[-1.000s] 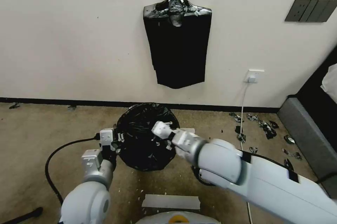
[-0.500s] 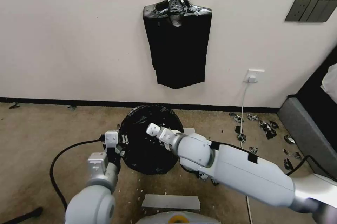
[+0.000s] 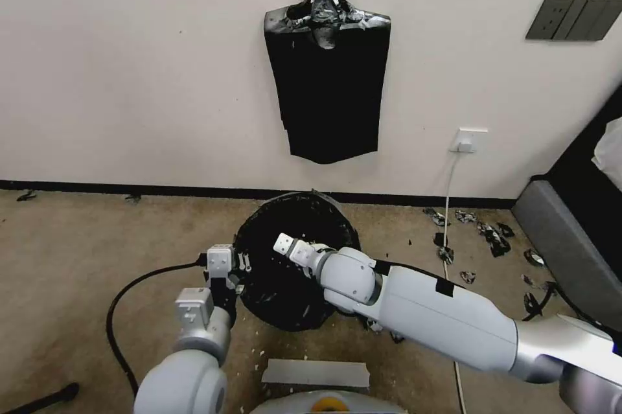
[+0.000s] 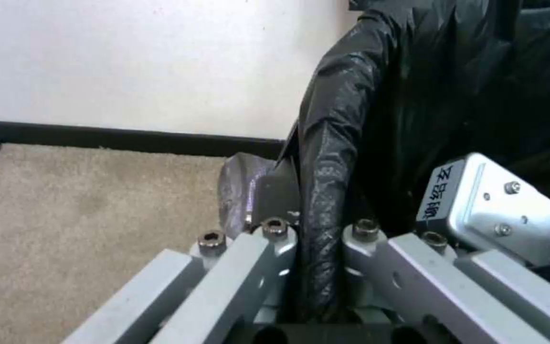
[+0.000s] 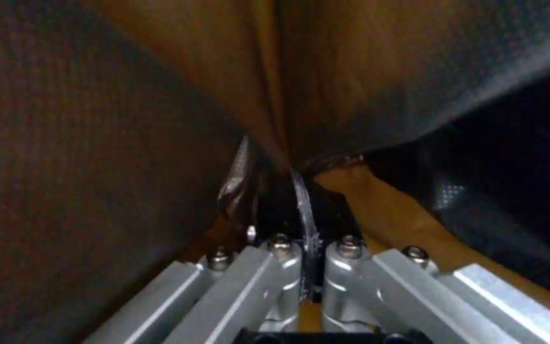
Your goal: Place a trash bag onto the trash bin.
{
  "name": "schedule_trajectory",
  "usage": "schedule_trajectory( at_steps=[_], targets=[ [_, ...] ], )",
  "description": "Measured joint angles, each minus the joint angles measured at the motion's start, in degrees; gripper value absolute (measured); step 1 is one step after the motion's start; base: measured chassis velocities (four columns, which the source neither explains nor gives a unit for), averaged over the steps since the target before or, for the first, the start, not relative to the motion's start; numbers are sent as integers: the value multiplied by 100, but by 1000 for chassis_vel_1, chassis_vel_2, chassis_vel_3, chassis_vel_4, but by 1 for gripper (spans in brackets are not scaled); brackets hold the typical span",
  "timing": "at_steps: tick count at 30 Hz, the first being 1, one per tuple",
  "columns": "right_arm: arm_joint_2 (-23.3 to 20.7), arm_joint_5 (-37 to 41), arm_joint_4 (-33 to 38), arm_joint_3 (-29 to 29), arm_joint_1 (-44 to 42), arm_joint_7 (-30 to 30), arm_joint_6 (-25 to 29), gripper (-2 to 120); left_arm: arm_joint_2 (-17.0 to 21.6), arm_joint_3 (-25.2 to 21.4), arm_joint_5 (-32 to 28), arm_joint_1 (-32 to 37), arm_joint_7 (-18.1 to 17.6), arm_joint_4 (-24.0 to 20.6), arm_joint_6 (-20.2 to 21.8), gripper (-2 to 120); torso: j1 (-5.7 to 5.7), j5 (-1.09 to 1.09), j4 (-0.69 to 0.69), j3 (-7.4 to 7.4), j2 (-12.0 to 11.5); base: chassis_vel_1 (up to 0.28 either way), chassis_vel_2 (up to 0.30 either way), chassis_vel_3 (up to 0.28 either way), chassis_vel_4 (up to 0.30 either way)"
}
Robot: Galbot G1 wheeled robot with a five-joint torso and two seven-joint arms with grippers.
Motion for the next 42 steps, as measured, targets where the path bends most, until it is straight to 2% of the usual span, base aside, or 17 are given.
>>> schedule_trajectory(
  at_steps=[8, 15, 19, 20, 22, 23, 25, 26, 29, 30, 33, 34, 36, 38, 41, 42],
  targets=[
    [-183, 0, 350, 46, -84, 0, 4, 0, 7, -90, -81, -45, -9, 101, 11, 3, 0, 0, 0, 0, 0, 0, 0, 0, 0],
    [-419, 16, 895, 169, -232, -14, 21, 0, 6, -207, -573, -112, -126, 180, 174, 3, 0, 1, 0, 0, 1, 0, 0, 0, 0],
    [-709, 28, 1294, 320, -402, -60, 152, 0, 51, -342, -1503, -159, -433, 182, 544, 3, 0, 1, 0, 0, 0, 0, 0, 0, 0],
    [-709, 28, 1294, 320, -402, -60, 152, 0, 51, -342, -1503, -159, -433, 182, 544, 3, 0, 1, 0, 0, 0, 0, 0, 0, 0],
    [-904, 30, 1499, 487, -534, -122, 256, 0, 93, -412, -2073, -179, -628, 169, 778, 3, -1, 0, 0, 0, 0, 0, 0, 0, 0],
    [-904, 30, 1499, 487, -534, -122, 256, 0, 93, -412, -2073, -179, -628, 169, 778, 3, -1, 0, 0, 0, 0, 0, 0, 0, 0],
    [-1084, 45, 1679, 799, -775, -219, 543, 0, 120, -476, -2627, -231, -800, 145, 1057, 3, -1, 0, 0, 0, 0, 0, 0, 0, 0],
    [-1084, 45, 1679, 799, -775, -219, 543, 0, 120, -476, -2627, -231, -800, 145, 1057, 3, -1, 0, 0, 0, 0, 0, 0, 0, 0],
    [-1223, 84, 1947, 1393, -1288, -333, 1205, 0, 133, -505, -3089, -273, -932, 147, 1281, 3, 0, 1, -1, 0, 0, 0, 0, 0, 0],
    [-1223, 84, 1947, 1393, -1288, -333, 1205, 0, 133, -505, -3089, -273, -932, 147, 1281, 3, 0, 1, -1, 0, 0, 0, 0, 0, 0],
    [-1267, 42, 2106, 1919, -1598, -406, 1842, 13, 141, -517, -3437, -347, -1008, 190, 1445, 3, 0, 1, -1, 0, 0, 0, 0, 0, 0],
    [-1267, 42, 2106, 1919, -1598, -406, 1842, 13, 141, -517, -3437, -347, -1008, 190, 1445, 3, 0, 1, -1, 0, 0, 0, 0, 0, 0],
    [-1238, -10, 2155, 2420, -1860, -524, 2234, 22, 158, -522, -3492, -407, -1019, 321, 1504, 3, -1, 1, 0, 0, 0, 0, 0, 0, 0],
    [-1222, -13, 2168, 2562, -1946, -549, 2313, 26, 166, -524, -3491, -420, -1020, 367, 1520, 3, -1, 1, 0, 0, 0, 0, 0, 0, 0],
    [-1137, -38, 2237, 3150, -2414, -787, 2623, 43, 192, -519, -3459, -457, -1017, 633, 1613, 3, 0, 1, 0, 0, 0, 0, 0, 0, 0],
    [-1137, -38, 2237, 3150, -2414, -787, 2623, 43, 192, -519, -3459, -457, -1017, 633, 1613, 3, 0, 1, 0, 0, 0, 0, 0, 0, 0]
  ],
)
